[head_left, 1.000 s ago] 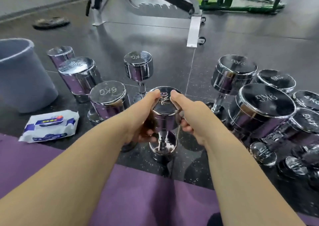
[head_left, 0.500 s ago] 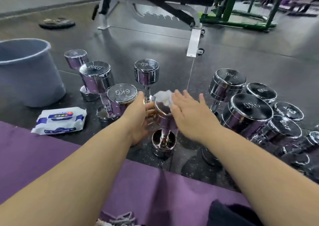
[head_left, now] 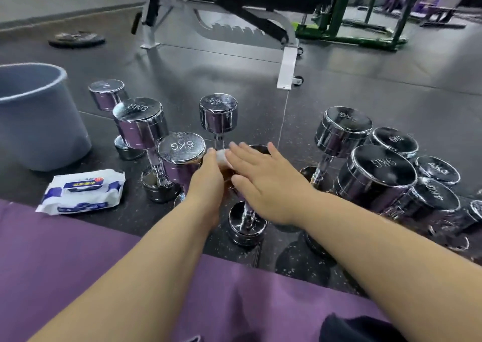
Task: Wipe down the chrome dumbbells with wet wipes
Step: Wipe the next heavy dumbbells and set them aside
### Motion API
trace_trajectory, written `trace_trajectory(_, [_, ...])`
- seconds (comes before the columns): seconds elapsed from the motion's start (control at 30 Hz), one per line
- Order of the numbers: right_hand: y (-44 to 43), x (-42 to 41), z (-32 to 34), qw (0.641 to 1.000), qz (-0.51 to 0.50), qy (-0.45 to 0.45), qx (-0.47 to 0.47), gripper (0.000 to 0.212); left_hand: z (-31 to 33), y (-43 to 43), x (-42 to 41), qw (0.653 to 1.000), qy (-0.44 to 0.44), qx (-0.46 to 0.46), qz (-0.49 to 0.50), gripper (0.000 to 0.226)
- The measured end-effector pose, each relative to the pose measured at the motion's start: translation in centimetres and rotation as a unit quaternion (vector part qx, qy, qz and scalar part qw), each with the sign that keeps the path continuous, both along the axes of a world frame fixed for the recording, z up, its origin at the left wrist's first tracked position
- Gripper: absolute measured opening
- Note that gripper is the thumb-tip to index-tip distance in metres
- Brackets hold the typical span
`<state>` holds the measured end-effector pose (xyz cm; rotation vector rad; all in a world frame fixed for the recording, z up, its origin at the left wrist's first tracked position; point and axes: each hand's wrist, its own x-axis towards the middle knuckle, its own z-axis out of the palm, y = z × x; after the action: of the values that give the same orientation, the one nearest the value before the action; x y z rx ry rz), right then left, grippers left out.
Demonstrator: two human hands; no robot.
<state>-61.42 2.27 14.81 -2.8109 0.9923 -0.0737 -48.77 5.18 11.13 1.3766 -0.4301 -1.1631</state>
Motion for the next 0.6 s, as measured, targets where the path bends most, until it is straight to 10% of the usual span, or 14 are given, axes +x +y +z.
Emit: trace_trajectory(0.6, [-1.0,-1.1,0.6,0.99,-0.082,-0.09,0.072,0.052,0.3,-0.4,-0.2,0.999,-0.035,0.007,0.013,0.048])
